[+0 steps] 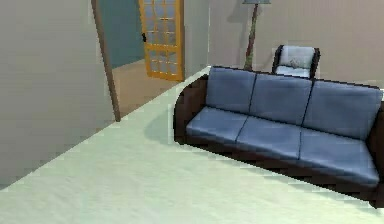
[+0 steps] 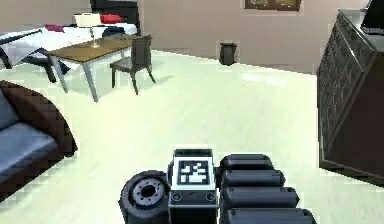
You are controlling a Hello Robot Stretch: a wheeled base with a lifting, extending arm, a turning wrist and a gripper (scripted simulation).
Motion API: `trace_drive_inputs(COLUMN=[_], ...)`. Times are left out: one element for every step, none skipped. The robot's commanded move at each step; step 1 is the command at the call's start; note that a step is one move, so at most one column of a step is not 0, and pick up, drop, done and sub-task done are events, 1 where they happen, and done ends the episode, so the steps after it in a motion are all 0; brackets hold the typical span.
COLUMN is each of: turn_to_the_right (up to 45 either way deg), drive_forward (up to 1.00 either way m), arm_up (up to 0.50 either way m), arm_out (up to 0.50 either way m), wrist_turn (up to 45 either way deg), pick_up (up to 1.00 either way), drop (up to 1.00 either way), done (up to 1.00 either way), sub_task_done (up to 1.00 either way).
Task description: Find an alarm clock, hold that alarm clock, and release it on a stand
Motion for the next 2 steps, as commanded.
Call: trace_drive_inputs(turn_to_the_right=[-45.0, -36.0], drive_forward=[0.00, 0.00], arm_up=[0.00, 0.00], arm_out=[0.00, 0.00], wrist_turn=[0.0, 0.0], pick_up=[0.00, 0.00], drop=[0.00, 0.00], done=[0.00, 0.00], sub_task_done=[0.00, 0.00])
